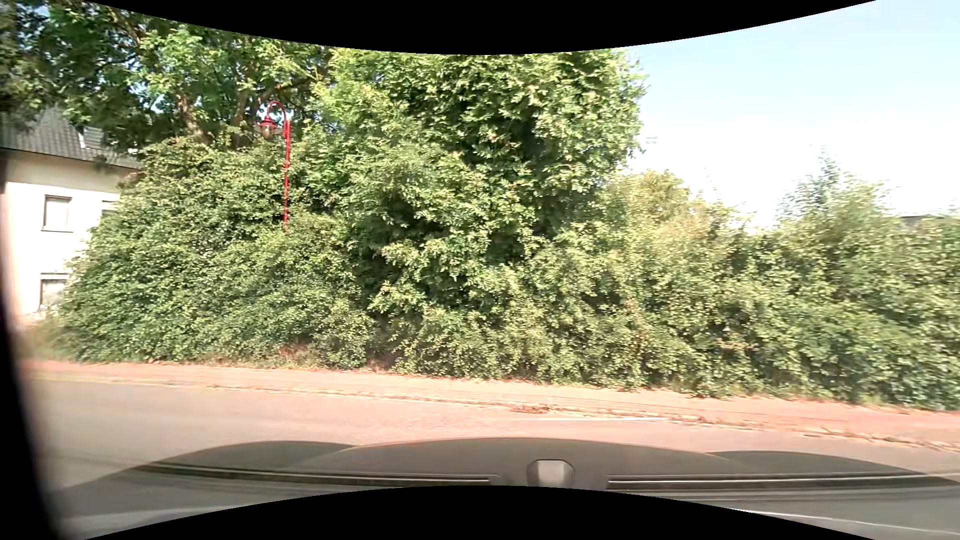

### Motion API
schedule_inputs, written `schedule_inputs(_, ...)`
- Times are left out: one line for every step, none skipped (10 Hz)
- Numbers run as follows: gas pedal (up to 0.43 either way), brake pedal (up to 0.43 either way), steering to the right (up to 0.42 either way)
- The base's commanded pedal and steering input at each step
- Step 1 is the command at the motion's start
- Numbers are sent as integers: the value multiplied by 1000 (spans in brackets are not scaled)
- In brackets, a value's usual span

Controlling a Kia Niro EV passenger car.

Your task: Follow the waypoints while adhering to traffic rules and regulations

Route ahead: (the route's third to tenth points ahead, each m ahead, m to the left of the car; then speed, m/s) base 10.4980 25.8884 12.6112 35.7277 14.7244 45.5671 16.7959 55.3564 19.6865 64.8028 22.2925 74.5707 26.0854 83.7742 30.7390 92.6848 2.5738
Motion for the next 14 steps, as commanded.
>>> schedule_inputs(268, 6, -796)
schedule_inputs(268, 6, -796)
schedule_inputs(268, 6, -795)
schedule_inputs(268, 6, -790)
schedule_inputs(268, 6, -782)
schedule_inputs(268, 6, -772)
schedule_inputs(268, 6, -757)
schedule_inputs(268, 6, -738)
schedule_inputs(268, 6, -713)
schedule_inputs(268, 6, -693)
schedule_inputs(268, 6, -659)
schedule_inputs(268, 6, -620)
schedule_inputs(268, 6, -590)
schedule_inputs(268, 6, -551)
